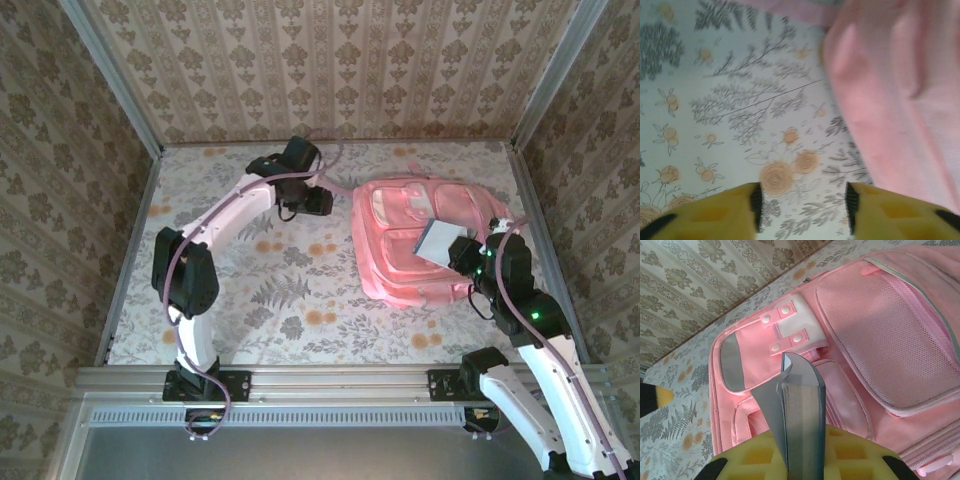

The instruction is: Pack the student bag

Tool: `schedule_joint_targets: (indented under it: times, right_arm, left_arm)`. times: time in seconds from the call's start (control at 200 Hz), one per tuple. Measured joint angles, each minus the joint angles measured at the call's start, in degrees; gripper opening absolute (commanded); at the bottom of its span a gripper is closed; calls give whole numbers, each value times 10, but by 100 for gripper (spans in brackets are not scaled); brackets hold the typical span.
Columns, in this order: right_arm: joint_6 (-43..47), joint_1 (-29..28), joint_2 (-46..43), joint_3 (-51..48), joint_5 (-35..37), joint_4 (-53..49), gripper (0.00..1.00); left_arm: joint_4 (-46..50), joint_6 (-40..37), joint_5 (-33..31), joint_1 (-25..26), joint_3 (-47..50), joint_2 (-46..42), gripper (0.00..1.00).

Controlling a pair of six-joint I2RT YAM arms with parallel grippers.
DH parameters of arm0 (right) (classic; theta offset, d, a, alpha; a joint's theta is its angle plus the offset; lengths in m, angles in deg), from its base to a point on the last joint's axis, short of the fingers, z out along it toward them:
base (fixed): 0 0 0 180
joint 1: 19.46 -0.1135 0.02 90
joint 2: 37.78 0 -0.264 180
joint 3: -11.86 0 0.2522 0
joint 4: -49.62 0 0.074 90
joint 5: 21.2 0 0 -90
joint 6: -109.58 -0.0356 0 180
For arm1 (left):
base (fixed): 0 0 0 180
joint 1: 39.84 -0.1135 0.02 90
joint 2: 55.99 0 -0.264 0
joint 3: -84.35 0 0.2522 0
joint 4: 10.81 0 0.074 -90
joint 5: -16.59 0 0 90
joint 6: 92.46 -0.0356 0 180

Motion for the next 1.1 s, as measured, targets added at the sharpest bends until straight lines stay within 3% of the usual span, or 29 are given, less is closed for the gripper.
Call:
schedule_joint_targets:
  times: [0.095,0.26,0.495,0.83,0.92,1.1]
  right_arm:
    - [6,0,0,0,2,0,0]
    - [9,0,0,0,7,-2,0]
    - [10,0,1,0,12,-2,0]
    - [10,0,2,0,14,-4,1]
    - [10,0,1,0,14,-4,0]
    - [10,0,0,0,15,-4,0]
  left_arm:
    - [-51,40,40,-12,63,-6,70]
    - [-176,138,110,9,167,-64,76]
    - [-322,246,154,50,223,-116,75]
    - [-377,303,163,92,229,-52,68]
    - [-379,311,163,101,228,-30,57]
    - [-381,313,174,108,211,-3,8]
